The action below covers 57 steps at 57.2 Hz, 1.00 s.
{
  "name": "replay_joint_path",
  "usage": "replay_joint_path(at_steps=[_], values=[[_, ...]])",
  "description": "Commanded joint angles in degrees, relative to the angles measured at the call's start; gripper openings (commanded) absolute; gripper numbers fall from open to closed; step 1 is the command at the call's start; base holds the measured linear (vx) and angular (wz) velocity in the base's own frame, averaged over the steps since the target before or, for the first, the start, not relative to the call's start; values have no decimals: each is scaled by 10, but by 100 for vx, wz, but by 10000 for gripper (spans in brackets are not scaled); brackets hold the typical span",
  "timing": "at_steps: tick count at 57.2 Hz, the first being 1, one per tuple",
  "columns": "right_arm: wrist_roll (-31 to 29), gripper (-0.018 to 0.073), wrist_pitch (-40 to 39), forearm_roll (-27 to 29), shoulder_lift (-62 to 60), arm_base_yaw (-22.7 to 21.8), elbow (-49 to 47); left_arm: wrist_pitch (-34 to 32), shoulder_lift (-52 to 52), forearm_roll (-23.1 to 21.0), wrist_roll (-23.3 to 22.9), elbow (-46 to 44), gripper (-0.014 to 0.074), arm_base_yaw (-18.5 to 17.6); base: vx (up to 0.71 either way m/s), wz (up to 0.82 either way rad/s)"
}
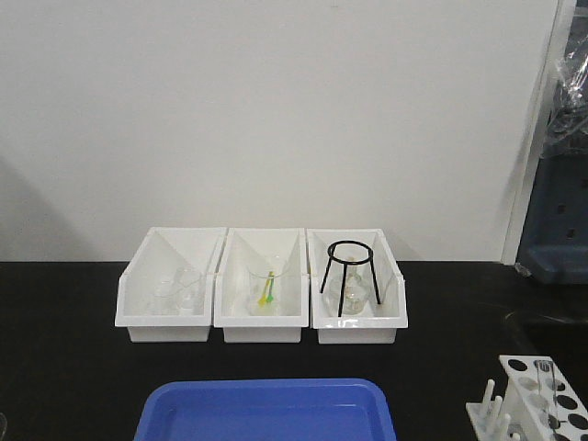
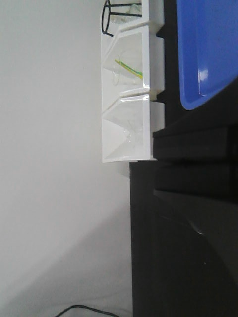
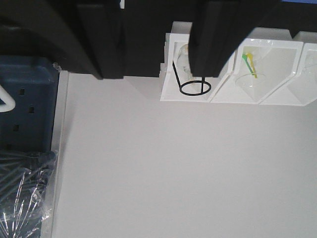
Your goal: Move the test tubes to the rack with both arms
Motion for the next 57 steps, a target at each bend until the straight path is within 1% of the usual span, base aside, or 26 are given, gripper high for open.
replay_joint_path(at_steps=[1, 4, 6, 10, 15, 57], values=[[-4, 382, -46, -4, 0, -3, -20, -53, -19, -17, 2, 21, -6, 8, 0, 0], [-4, 382, -45, -4, 0, -3, -20, -62, -16, -28, 2, 38, -6, 13, 0, 0], [-4, 382, -45, -4, 0, -3, -20, -37, -16, -35, 2, 35, -6, 16, 0, 0], [-4, 382, -45, -4, -1, -3, -20, -27, -16, -46, 2, 35, -6, 23, 0, 0], [-4, 382, -43, -4, -1, -3, -20, -26, -16, -46, 2, 35, -6, 31, 0, 0], [-4, 382, -43, -4, -1, -3, -20, -26, -16, -46, 2, 35, -6, 31, 0, 0]])
